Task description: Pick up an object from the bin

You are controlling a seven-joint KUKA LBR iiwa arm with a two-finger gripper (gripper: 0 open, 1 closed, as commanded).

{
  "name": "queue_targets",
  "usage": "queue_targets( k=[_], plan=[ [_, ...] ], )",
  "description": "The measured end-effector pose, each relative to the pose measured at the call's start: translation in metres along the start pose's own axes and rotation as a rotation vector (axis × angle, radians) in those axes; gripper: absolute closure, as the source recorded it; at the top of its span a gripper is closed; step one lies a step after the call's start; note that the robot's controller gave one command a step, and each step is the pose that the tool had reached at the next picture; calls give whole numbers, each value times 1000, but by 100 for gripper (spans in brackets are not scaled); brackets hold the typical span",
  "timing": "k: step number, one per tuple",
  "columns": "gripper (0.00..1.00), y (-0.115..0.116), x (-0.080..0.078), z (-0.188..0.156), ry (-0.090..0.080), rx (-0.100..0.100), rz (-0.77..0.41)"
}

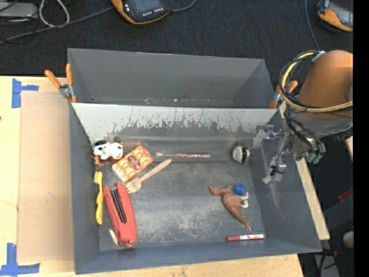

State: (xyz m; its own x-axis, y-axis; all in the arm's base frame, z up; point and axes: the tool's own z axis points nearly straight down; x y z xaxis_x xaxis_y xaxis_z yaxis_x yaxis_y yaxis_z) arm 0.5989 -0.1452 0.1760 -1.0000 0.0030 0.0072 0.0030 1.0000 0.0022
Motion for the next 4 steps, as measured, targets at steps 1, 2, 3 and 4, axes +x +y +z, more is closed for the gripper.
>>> queue_targets(
  k=[1,2,3,4],
  plan=[
    [0,1,-2,-4,-7,1,-4],
    [0,65,46,58,-9,2,-45],
    [0,94,64,86,-11,2,-61],
    [0,78,90,107,-3,0,44]
  ],
)
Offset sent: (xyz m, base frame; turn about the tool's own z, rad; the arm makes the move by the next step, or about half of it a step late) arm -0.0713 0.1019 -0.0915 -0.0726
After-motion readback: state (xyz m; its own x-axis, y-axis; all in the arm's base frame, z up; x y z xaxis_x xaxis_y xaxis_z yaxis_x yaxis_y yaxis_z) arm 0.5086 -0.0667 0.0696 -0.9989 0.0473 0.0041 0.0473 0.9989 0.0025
